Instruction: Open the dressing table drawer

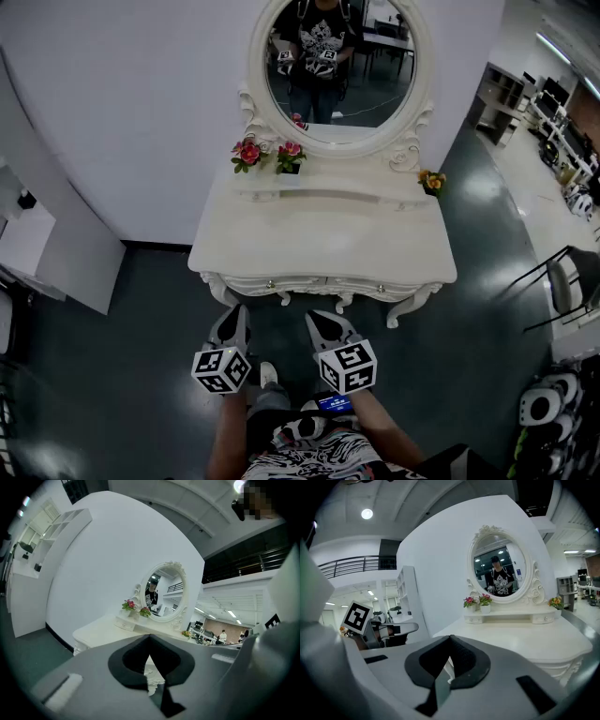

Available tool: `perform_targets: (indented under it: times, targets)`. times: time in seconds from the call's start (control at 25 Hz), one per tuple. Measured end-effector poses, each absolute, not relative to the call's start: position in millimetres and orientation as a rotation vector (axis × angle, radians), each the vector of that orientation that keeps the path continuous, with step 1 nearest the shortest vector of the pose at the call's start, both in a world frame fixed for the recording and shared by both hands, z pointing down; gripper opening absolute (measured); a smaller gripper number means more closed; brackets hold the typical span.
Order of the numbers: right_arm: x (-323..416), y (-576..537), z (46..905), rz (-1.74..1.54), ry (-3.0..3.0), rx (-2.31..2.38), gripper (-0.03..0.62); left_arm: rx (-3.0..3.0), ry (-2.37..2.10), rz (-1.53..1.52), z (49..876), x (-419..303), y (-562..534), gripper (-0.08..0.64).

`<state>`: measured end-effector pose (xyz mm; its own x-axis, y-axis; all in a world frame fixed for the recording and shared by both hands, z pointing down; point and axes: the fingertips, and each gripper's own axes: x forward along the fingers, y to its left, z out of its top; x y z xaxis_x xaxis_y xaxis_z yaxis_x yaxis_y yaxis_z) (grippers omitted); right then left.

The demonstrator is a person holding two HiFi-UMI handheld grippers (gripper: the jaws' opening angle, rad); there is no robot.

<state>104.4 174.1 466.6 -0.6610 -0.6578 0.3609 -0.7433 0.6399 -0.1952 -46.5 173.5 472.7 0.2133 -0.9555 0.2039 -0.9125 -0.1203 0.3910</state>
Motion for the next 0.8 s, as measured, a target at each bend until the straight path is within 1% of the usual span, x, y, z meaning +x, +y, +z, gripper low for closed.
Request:
perform_targets:
  times: [0.36, 0.68, 0.72, 0.76, 0.8]
  targets:
    - [104.3, 159.6, 463.0, 0.487, -2.623, 1.115, 0.002, 2.037, -1.772, -0.150, 465.4, -50.4, 172.6, 0.002]
    - [103.5, 128.4, 484.4, 0.554, -2.568, 1.196, 0.007, 2.018, -1.797, -0.114, 481.4, -62.5, 155.7, 0.002]
    - [99.2, 121.9, 487.6, 0.556, -2.564, 1.191, 0.048, 2.014, -1.799, -0.112, 484.1, -67.2, 149.3, 0.002]
    - [94.4, 114.0, 490.7, 0.557, -2.559, 1.188, 0.066, 2.010, -1.801, -0.111, 487.1, -72.2, 141.3, 0.002]
    - [89.9, 105.2, 494.0, 0.556, -2.553, 1.189, 0.066, 2.007, -1.801, -0.111, 490.4, -76.9, 132.2, 0.002]
